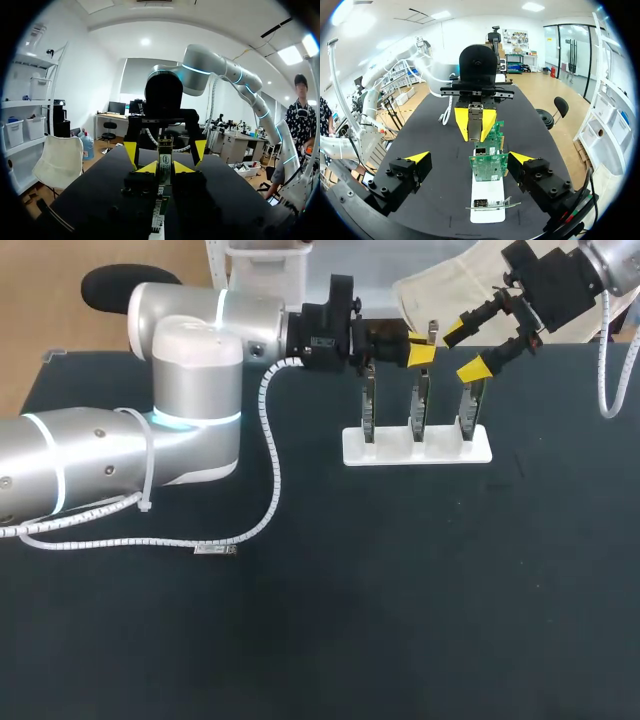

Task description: Pick up the optical module with the left hand, and insert it into the network port with the right hand.

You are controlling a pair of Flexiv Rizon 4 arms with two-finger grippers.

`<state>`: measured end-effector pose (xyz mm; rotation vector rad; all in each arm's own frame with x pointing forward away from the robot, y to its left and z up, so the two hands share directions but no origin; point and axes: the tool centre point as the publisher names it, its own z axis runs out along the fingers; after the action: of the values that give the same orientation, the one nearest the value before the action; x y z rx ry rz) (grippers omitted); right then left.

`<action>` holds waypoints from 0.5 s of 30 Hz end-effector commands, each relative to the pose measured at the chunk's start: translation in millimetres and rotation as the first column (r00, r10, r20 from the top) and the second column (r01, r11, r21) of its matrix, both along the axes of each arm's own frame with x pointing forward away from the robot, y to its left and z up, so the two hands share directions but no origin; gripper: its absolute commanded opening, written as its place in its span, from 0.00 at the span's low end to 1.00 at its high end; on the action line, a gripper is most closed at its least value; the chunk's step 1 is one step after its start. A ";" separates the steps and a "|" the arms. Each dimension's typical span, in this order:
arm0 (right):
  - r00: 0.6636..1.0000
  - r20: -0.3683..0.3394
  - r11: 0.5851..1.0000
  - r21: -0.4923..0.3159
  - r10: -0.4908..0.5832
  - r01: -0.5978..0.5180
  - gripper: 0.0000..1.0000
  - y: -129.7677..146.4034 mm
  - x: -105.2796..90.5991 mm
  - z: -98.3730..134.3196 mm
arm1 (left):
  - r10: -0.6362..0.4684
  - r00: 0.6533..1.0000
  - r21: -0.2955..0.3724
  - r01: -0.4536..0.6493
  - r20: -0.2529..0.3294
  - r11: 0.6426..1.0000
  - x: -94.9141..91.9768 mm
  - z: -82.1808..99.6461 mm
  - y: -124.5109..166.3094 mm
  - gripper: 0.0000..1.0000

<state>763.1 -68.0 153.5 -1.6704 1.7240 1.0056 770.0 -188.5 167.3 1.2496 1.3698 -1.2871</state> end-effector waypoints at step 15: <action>1.000 0.001 1.000 0.002 0.000 0.000 1.00 -0.2 -0.2 -0.4 | -0.017 1.000 -0.007 0.017 -0.015 1.000 3.7 -4.3 -0.9 0.00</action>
<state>763.1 -68.0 153.5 -1.6704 1.7240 1.0056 769.5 -188.3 164.5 1.2458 1.3724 -1.3079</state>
